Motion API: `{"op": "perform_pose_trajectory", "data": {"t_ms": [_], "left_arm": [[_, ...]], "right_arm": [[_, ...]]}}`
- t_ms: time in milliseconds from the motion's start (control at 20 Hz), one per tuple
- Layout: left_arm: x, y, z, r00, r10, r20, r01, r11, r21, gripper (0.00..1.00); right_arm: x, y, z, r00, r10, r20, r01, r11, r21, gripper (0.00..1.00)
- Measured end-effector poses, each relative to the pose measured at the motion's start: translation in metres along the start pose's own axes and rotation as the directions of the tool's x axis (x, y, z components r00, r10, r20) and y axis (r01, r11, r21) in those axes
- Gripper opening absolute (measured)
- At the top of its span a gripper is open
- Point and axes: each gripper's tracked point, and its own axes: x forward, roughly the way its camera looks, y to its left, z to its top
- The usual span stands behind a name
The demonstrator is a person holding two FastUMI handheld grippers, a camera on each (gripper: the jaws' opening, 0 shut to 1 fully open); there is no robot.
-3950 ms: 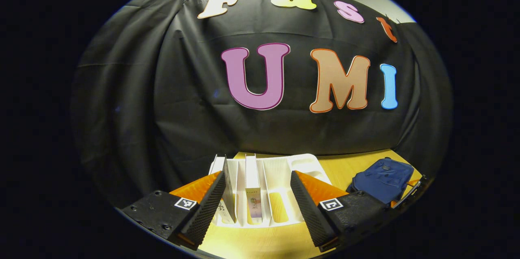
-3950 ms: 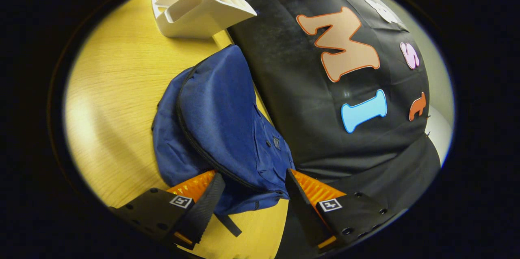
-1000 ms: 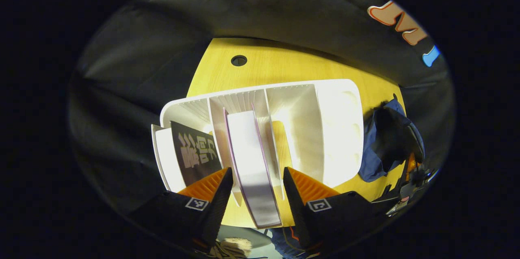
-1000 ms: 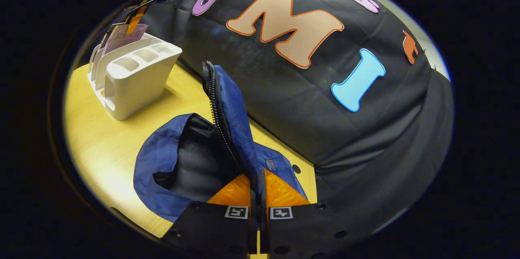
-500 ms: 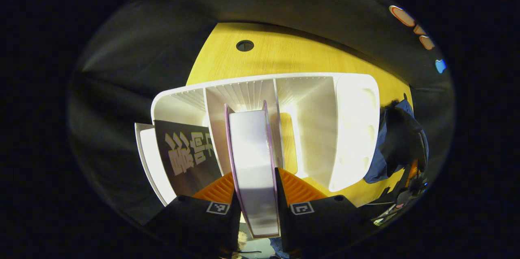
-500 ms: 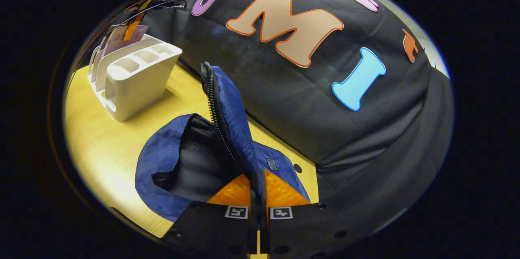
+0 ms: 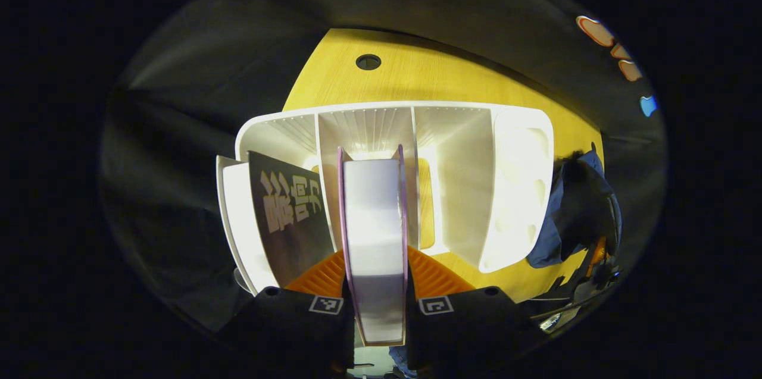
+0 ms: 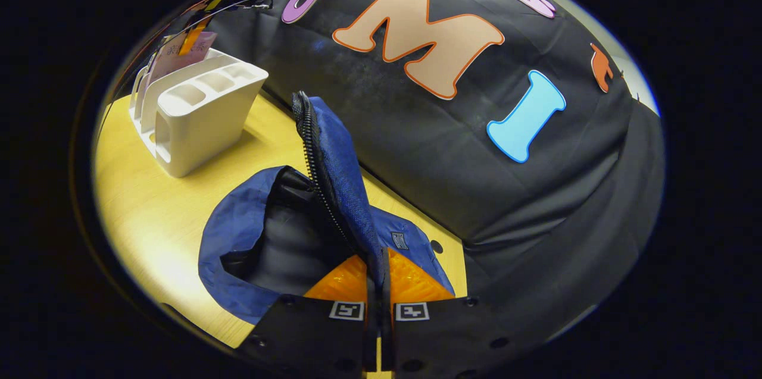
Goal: Open the schoolbag, grab two books from the bookshelf and put them into the schoolbag.
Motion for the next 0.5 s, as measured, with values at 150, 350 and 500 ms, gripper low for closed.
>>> {"op": "perform_pose_trajectory", "data": {"t_ms": [150,350,500], "left_arm": [[-0.021,-0.002,-0.009,1.0,-0.003,0.011,0.003,1.0,-0.003,0.32],[-0.055,-0.006,-0.015,0.999,-0.004,0.053,0.006,0.999,-0.031,0.31],[-0.081,-0.012,-0.023,0.997,-0.021,0.08,0.025,0.999,-0.047,0.31]], "right_arm": [[-0.001,-0.001,0.0,1.0,0.0,0.006,-0.001,1.0,0.002,0.05],[-0.002,0.0,0.001,1.0,0.005,0.016,-0.005,1.0,0.006,0.05],[-0.002,-0.001,0.002,1.0,0.009,0.022,-0.009,1.0,0.008,0.05]]}}
